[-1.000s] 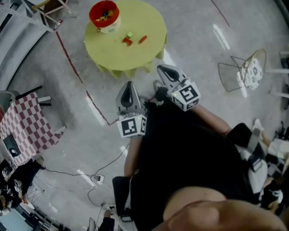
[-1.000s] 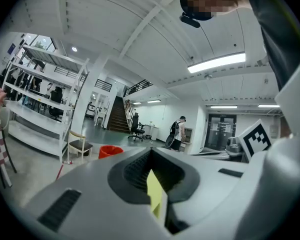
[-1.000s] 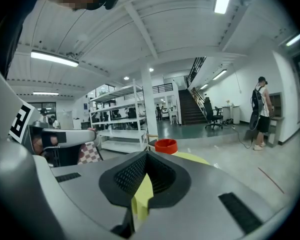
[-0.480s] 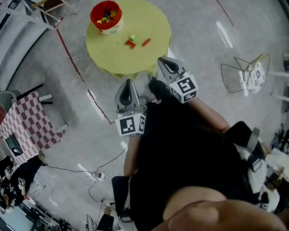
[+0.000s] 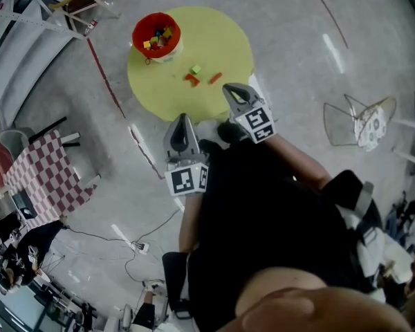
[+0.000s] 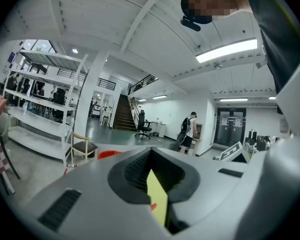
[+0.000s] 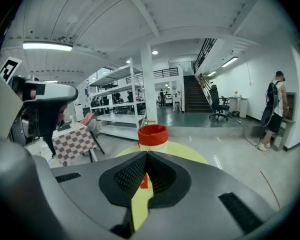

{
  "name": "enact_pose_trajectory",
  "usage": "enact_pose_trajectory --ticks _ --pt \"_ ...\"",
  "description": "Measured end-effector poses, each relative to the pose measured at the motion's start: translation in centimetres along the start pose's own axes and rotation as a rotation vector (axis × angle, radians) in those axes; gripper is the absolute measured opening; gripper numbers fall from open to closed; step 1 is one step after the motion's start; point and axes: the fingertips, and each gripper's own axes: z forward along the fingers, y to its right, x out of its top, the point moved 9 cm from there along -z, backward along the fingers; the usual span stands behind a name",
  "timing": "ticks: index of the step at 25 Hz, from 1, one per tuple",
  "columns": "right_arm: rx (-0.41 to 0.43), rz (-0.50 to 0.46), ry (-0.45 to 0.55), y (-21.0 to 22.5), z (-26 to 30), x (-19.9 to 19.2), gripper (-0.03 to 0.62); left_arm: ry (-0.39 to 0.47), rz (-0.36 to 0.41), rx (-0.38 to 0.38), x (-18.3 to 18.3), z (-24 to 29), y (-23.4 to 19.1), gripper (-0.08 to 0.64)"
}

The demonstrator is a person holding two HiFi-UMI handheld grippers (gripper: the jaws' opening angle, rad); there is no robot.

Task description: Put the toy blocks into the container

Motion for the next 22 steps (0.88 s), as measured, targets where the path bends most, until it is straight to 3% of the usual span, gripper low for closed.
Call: enact_pose_trajectory --ticks 5,11,16,22 --pt "0.049 -0.014 -0.081 1.6 2.8 -1.5 -0.002 -0.004 -0.021 0.032 0.1 2.0 0.2 -0.008" --pt "0.067 -0.015 -0.208 2.7 6.8 -3.8 0.006 -0.020 -0.001 0.013 -0.2 4.1 -0.6 -0.008" --pt "0.069 -0.006 -0.310 3.1 9.6 -5.3 0.098 -0.004 -0.042 0.007 0.5 5.7 -2.0 -0.008" --pt "0.125 0.031 -0.547 3.6 12.9 -7.9 0.212 -0.015 -0.026 -0.027 0.7 7.4 -4.1 -0.008"
